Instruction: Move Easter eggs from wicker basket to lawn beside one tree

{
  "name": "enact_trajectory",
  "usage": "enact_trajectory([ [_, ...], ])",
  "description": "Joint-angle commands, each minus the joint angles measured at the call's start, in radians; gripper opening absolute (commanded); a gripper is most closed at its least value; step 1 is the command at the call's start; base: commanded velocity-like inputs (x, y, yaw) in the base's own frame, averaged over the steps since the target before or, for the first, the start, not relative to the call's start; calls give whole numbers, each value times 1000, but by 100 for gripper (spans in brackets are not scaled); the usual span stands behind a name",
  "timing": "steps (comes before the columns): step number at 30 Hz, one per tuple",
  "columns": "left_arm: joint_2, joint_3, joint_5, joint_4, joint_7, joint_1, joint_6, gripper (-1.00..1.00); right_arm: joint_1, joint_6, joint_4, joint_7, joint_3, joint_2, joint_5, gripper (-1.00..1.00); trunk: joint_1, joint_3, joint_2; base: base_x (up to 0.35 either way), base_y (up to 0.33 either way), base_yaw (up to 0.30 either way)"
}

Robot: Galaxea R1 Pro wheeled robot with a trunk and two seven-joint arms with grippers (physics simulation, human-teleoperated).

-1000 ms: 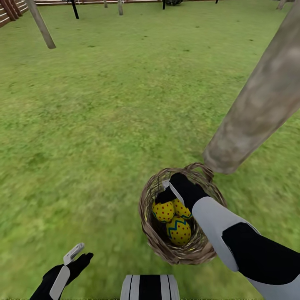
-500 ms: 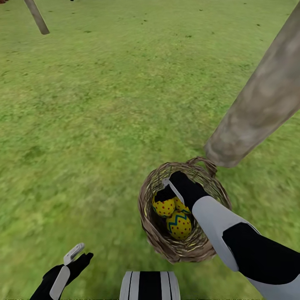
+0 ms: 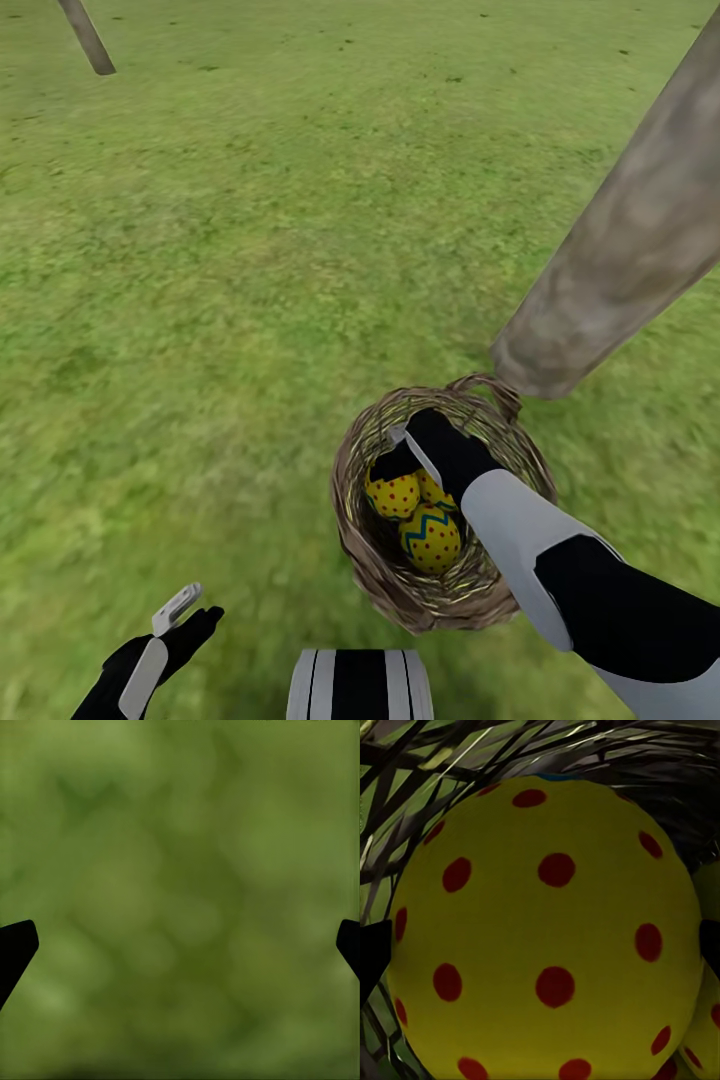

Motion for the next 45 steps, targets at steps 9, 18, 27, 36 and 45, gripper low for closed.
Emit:
enact_trajectory([
  [9,-9,-1,8,-2,9,0,5,100,0,5,54,5,2,-1,-11,-100,-2,19,1,0,0,0],
  [18,-10,-2,6,-2,11,0,5,100,0,5,54,5,1,0,-11,-100,-6,53,3,0,0,0],
  [27,-10,-2,6,-1,11,0,5,100,0,5,54,5,1,1,-10,-100,-10,88,5,0,0,0],
  [36,-10,-2,6,-2,12,0,5,100,0,5,54,5,2,1,-11,-100,-14,123,7,0,0,0],
  [45,-9,-1,6,-2,16,0,8,100,1,7,53,3,2,-1,-13,-100,-18,158,9,-86,0,0],
])
